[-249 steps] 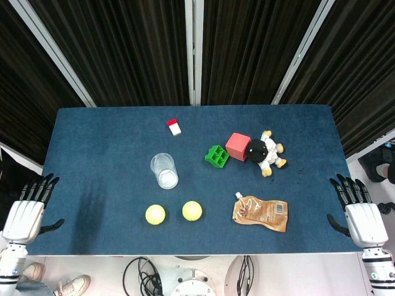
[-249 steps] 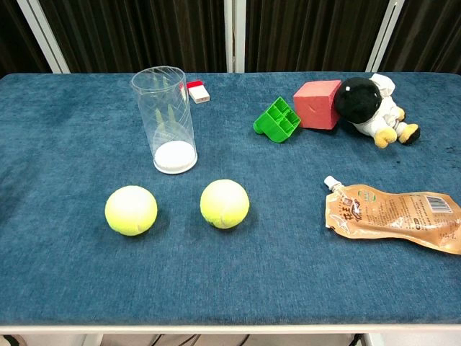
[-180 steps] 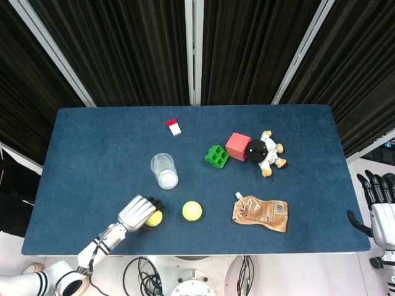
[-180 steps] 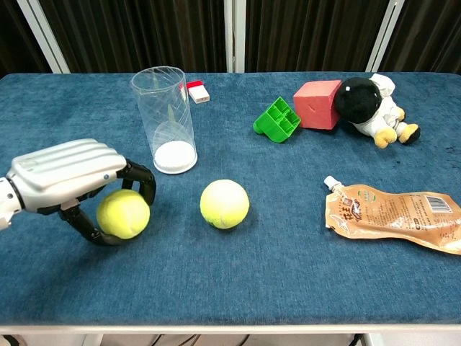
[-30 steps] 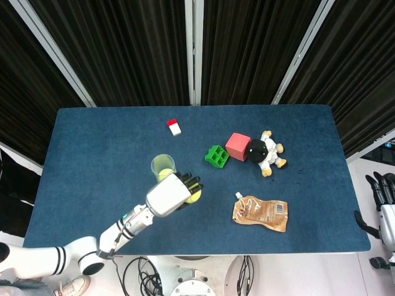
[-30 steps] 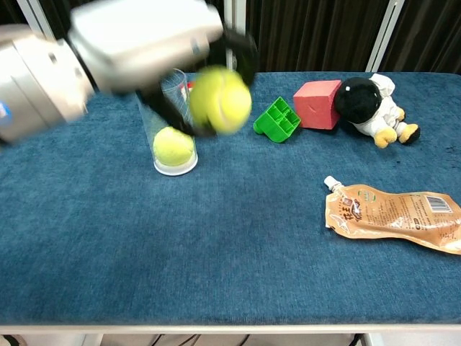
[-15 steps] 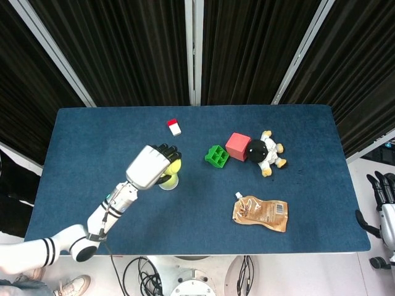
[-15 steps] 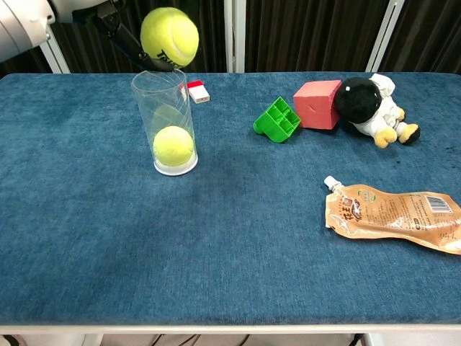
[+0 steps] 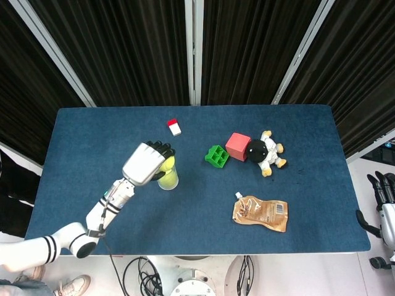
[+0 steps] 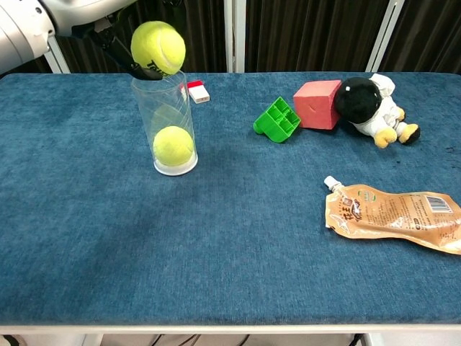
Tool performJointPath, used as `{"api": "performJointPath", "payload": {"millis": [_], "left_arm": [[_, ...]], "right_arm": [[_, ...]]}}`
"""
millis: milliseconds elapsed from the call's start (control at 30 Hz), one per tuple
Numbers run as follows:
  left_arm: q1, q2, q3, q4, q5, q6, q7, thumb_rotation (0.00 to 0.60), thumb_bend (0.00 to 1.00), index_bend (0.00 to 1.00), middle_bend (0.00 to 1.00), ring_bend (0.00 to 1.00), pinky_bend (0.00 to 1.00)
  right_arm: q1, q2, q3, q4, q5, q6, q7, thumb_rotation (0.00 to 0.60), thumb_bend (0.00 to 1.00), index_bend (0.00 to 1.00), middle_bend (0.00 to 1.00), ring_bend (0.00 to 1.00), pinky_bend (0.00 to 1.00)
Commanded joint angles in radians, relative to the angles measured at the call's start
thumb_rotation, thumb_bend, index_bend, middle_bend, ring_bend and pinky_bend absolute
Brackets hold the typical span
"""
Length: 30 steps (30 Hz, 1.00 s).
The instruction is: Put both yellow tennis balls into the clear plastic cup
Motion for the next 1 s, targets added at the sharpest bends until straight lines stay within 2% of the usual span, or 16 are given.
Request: {"api": "performJointPath", "payload": {"millis": [33,267,400,567,667,767,867,933,1000], "left_arm": [[-0.002,0.016,0.011,-0.012,0.001,-0.011,0.026,0.600,0.26,0.31,0.35,0.29,0.54],[0.011,0.043,0.021,-0.073,-0.071,-0.037,0.119,0.600,0.26,0.18,0.19,0.14,0.42],[0.021,0.057,0.019,-0.119,-0.102,-0.024,0.161,0.600,0.25,0.15,0.15,0.08,0.37],[0.061,0.085,0.016,-0.178,-0.068,0.074,0.181,0.600,0.23,0.15,0.14,0.08,0.34],[0.127,0.120,0.026,-0.224,-0.022,0.183,0.120,0.600,0.22,0.15,0.14,0.08,0.31],[0.223,0.166,0.066,-0.258,0.012,0.291,0.019,0.600,0.20,0.15,0.14,0.08,0.30],[0.315,0.206,0.131,-0.232,0.035,0.358,-0.076,0.600,0.16,0.15,0.13,0.05,0.26],[0.366,0.244,0.192,-0.201,0.038,0.354,-0.121,0.600,0.15,0.12,0.06,0.01,0.17],[0.411,0.283,0.241,-0.168,0.046,0.355,-0.162,0.600,0.15,0.04,0.00,0.00,0.06]], "right_arm": [[0.000,-0.001,-0.001,0.000,0.000,-0.001,0.000,0.600,0.29,0.00,0.00,0.00,0.00],[-0.001,-0.001,-0.001,0.001,-0.001,0.001,-0.003,0.600,0.29,0.00,0.00,0.00,0.00],[0.001,0.000,-0.001,-0.001,-0.001,-0.002,-0.004,0.600,0.29,0.00,0.00,0.00,0.00],[0.002,0.001,-0.002,-0.003,-0.003,-0.002,-0.004,0.600,0.29,0.00,0.00,0.00,0.00],[0.000,0.002,-0.003,-0.002,-0.006,0.001,0.000,0.600,0.29,0.00,0.00,0.00,0.00],[0.005,0.004,-0.016,0.017,-0.030,-0.009,0.005,0.600,0.29,0.00,0.00,0.00,0.00],[0.014,-0.003,-0.032,0.044,-0.061,-0.021,0.006,0.600,0.24,0.00,0.00,0.00,0.00],[0.017,-0.009,-0.041,0.053,-0.072,-0.030,0.006,0.600,0.22,0.00,0.00,0.00,0.00],[0.016,-0.020,-0.049,0.061,-0.078,-0.032,-0.005,0.600,0.21,0.00,0.00,0.00,0.00]]}}
